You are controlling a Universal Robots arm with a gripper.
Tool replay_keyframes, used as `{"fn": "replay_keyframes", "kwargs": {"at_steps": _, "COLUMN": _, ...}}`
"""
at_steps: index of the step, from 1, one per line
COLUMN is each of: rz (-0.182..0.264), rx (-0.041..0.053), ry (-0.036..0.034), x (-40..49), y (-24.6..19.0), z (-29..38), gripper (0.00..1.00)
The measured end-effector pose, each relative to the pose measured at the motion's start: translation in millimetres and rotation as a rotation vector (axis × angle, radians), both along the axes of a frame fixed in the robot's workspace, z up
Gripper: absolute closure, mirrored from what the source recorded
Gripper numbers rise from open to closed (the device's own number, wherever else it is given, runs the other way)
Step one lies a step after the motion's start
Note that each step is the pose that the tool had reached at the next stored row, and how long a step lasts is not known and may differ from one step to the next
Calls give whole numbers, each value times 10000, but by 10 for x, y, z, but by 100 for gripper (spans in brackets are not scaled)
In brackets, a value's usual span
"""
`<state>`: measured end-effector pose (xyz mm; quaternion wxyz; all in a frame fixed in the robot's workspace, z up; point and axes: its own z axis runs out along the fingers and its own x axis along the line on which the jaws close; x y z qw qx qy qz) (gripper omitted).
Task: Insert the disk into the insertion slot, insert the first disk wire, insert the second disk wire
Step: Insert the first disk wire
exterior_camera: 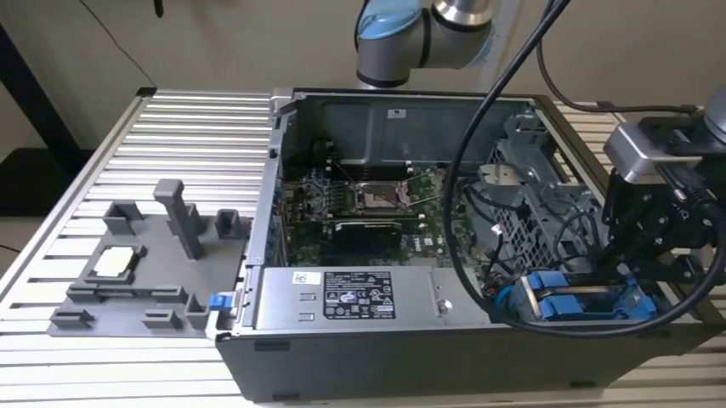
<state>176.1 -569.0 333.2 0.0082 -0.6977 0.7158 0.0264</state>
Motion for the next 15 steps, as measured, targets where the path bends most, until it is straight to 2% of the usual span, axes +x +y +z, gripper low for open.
{"fn": "replay_keyframes", "kwargs": {"at_steps": 2, "rz": 0, "rx": 0, "ry": 0, "x": 0, "y": 0, "z": -20, "gripper": 81}}
{"fn": "replay_keyframes", "kwargs": {"at_steps": 9, "rz": -1, "rx": 1, "ry": 0, "x": 0, "y": 0, "z": -25, "gripper": 81}}
{"fn": "replay_keyframes", "kwargs": {"at_steps": 12, "rz": -1, "rx": 28, "ry": 1, "x": 0, "y": 0, "z": 9, "gripper": 81}}
{"fn": "replay_keyframes", "kwargs": {"at_steps": 15, "rz": 0, "rx": 11, "ry": 0, "x": 0, "y": -1, "z": 29, "gripper": 81}}
